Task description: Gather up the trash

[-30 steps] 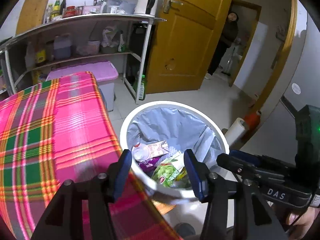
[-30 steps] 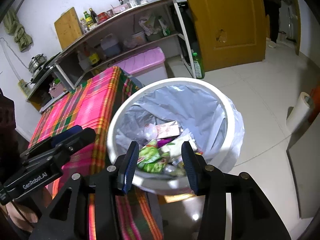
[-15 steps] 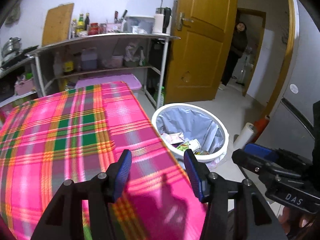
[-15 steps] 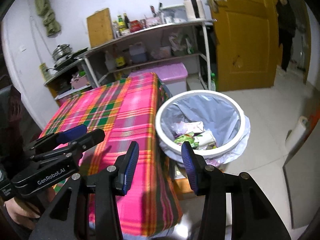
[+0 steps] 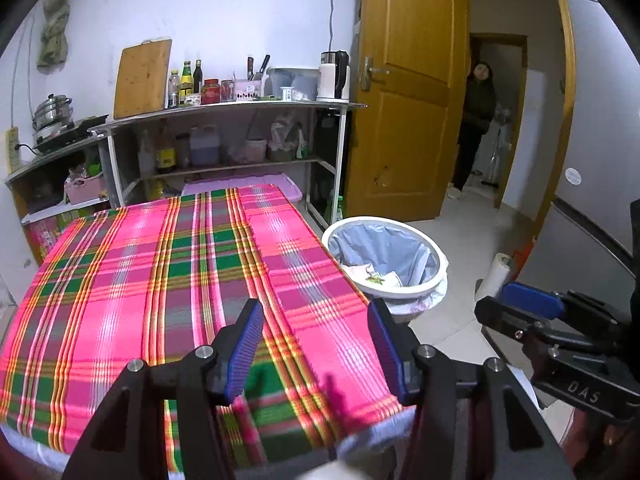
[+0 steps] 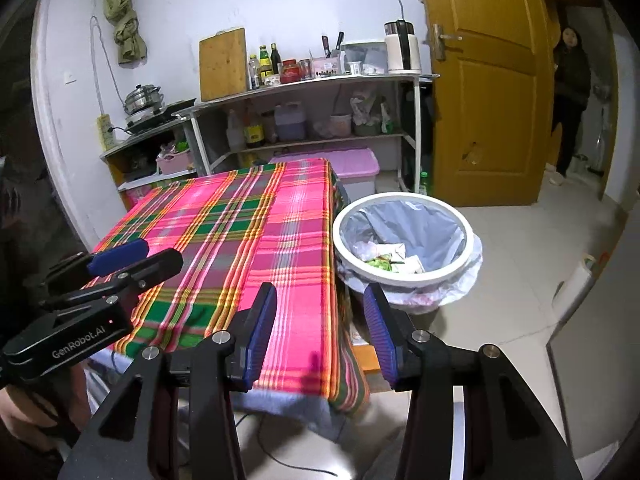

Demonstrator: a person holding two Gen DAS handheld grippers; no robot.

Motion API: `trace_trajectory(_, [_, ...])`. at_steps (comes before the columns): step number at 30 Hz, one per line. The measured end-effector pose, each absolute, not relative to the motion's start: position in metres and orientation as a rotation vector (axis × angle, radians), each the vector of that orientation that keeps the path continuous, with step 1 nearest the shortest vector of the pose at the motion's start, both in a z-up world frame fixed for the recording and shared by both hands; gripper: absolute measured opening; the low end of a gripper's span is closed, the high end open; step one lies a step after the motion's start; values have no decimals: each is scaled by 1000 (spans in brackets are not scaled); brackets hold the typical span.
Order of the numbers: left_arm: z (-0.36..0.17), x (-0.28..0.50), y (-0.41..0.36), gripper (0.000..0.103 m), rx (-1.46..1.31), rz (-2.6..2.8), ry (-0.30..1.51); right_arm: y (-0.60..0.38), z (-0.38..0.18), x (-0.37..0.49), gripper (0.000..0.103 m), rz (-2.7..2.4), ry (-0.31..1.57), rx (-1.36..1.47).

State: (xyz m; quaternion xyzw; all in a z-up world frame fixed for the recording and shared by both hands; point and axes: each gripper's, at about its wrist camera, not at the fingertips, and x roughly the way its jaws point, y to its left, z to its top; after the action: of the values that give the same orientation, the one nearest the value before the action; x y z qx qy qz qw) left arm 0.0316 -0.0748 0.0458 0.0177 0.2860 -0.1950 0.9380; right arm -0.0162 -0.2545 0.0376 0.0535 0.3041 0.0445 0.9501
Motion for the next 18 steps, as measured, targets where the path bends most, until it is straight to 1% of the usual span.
trace_trajectory(12, [35, -24, -61, 54, 44, -369, 589, -239, 36, -60, 48, 98, 582, 83])
trace_trajectory(18, [29, -38, -62, 54, 32, -394, 593, -231, 31, -73, 48, 96, 576, 33])
